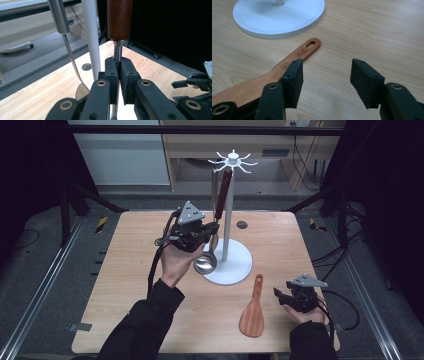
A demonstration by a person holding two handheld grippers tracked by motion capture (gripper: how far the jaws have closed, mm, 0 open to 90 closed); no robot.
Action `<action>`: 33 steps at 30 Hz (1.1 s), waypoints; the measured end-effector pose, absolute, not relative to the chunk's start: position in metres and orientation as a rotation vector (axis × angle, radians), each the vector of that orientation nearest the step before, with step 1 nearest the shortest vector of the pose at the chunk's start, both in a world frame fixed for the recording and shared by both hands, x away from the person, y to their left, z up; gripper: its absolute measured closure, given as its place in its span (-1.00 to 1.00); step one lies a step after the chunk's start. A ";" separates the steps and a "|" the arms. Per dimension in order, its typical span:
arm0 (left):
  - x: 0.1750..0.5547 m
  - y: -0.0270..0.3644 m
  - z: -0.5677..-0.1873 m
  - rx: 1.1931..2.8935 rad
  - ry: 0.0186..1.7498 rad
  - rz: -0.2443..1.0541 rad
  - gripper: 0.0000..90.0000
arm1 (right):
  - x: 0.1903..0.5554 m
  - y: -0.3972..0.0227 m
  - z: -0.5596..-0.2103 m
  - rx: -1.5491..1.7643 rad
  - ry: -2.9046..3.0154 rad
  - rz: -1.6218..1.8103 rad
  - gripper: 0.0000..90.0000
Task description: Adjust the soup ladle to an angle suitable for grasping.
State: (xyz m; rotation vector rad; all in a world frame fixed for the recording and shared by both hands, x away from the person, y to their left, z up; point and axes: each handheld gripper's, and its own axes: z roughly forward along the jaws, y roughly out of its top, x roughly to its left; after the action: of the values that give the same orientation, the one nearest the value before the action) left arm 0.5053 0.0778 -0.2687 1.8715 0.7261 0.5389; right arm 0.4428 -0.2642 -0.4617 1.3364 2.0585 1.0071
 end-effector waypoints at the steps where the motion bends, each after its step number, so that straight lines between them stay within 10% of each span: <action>1: 0.506 0.077 -0.269 1.873 0.729 0.541 0.88 | 0.443 -0.264 -0.462 1.336 2.058 1.006 -0.02; 33: 0.525 0.051 -0.270 1.883 0.843 0.602 0.88 | 0.443 -0.265 -0.462 1.332 2.063 1.012 -0.02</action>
State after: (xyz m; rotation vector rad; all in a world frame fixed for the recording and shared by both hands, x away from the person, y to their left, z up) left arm 0.5251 0.0507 -0.2699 1.8835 0.8431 0.6015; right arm 0.4434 -0.2647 -0.4619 1.3317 2.0635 1.0125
